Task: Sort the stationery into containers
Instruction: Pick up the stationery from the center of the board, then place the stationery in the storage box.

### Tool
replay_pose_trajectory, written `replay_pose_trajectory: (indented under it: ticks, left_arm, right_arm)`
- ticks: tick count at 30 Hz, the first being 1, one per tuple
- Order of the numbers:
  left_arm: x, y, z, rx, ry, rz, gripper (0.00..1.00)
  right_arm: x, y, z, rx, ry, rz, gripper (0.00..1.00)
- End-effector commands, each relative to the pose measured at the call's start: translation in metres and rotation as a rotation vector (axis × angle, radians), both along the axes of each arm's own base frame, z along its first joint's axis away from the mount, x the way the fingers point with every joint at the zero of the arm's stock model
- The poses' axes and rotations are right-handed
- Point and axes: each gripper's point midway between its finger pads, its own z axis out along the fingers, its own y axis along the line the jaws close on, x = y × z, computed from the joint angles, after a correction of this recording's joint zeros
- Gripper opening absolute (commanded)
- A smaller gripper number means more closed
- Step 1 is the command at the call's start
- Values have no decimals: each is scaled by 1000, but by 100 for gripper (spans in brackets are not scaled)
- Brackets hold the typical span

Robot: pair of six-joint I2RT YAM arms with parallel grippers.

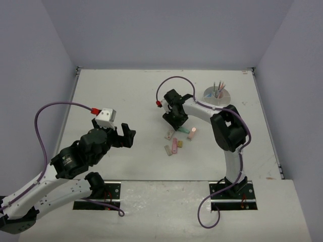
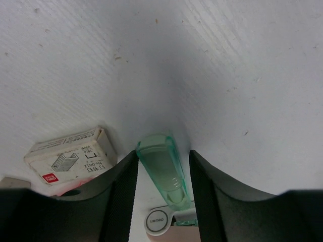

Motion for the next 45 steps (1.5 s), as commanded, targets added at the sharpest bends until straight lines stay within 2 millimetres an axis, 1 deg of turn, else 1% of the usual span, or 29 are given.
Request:
replay_pose_trajectory:
  ticks: [1,6,9,10,12,14,15,16,19,20,21,22,25,27,28,30,31,34,36,39,41,45]
  left_arm:
    - [2,-1,6,-10,-31,-6,100]
    - [2,-1,6,-11,-31,-8,100]
    - [2,0,6,-13,-33,-8,100]
    - [2,0,7,-14,-34,-8,100]
    - [2,0,7,-15,-34,-9,100]
    - [2,0,6,-13,-33,-8,100]
    - [2,-1,6,-12,-32,-8,100]
    - [2,-1,6,-13,-32,-9,100]
    - [2,-1,6,-12,-31,-12,100]
    - [2,-1,6,-11,-31,-10,100]
    - [2,-1,5,-10,-30,-10,100]
    - [2,-1,5,-10,-29,-10,100]
    - [2,-1,6,-10,-30,-9,100]
    - [2,-1,5,-10,-30,-9,100]
    - [2,-1,6,-11,-31,-10,100]
    - [2,-2,6,-13,-32,-12,100]
    - [2,-1,6,-12,-31,-11,100]
    - [2,-1,5,-11,-30,-11,100]
    - [2,-1,5,-9,-31,-11,100]
    - [2,-2,4,-7,-27,-15,100]
    - [3,-3,3,-3,-25,-16,100]
    - [3,-4,2,1,-21,-17,100]
  right_arm:
    - [-3,4,-9,-5,33,28,43]
    - [8,3,-7,-22,-9,20,24]
    - [11,4,-7,-24,-14,20,19]
    - [13,3,-6,-28,-22,14,15]
    - [19,2,-1,-36,-54,-4,11]
    - [32,2,12,-28,-115,-47,3]
    - [40,3,23,-10,-152,-76,0]
    - [48,7,41,29,-198,-113,0]
    - [67,11,81,136,-290,-210,0]
    - [78,13,101,187,-351,-252,0]
    - [88,9,122,224,-410,-313,0]
    - [96,3,143,257,-469,-382,0]
    - [122,-22,193,376,-596,-588,0]
    - [138,-49,212,380,-694,-720,0]
    - [145,-62,218,370,-739,-773,0]
    - [156,-87,227,332,-844,-894,0]
    - [162,-95,231,333,-883,-940,0]
    - [175,-119,231,308,-949,-1084,0]
    - [177,-136,233,262,-1012,-1179,0]
    - [180,-142,232,268,-1048,-1264,0]
    - [180,-150,231,258,-1085,-1332,0]
    - [185,-158,221,244,-1108,-1395,0]
